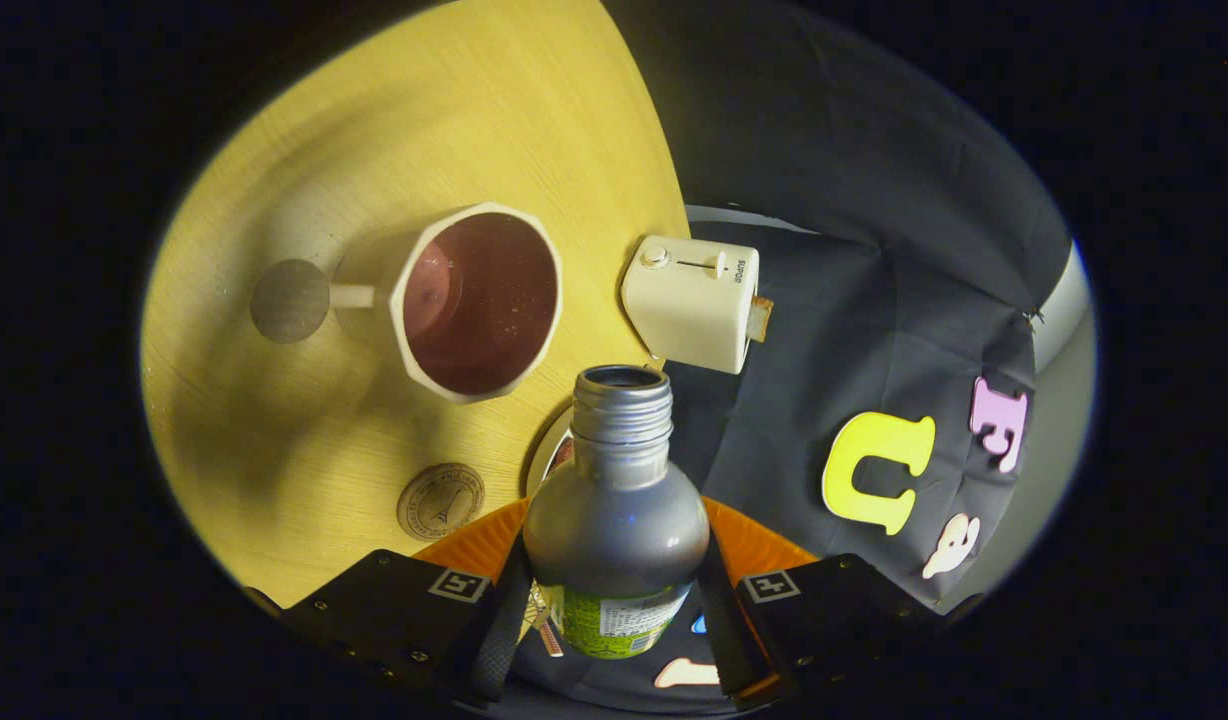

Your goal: Take the bottle from table, then pour the juice into the cup, finally place the bottle on the coaster

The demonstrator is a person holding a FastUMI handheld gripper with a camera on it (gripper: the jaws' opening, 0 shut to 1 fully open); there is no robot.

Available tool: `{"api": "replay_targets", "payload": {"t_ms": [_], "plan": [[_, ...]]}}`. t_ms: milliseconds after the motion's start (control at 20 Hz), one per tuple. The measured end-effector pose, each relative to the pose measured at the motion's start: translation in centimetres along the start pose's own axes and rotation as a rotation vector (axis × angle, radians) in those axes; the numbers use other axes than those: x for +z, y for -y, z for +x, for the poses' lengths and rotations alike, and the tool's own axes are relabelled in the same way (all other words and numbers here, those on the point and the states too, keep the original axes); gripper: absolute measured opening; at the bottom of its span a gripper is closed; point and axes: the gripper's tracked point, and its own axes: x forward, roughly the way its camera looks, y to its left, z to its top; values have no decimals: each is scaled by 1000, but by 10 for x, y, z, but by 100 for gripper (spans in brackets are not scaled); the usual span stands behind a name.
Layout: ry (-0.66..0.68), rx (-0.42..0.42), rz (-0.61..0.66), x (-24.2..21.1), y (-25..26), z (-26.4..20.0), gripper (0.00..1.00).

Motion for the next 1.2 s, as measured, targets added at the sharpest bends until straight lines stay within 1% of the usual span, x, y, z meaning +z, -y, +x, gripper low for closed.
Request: {"api": "replay_targets", "payload": {"t_ms": [300,450,650,800,1000,1200], "plan": [[28,33,164,-10,-18,4,77],[38,53,226,-16,-26,5,77],[54,47,308,-25,-25,6,77],[73,60,443,-28,-24,3,77],[83,46,621,-40,-16,1,77],[92,64,835,-51,-12,-6,77]]}}
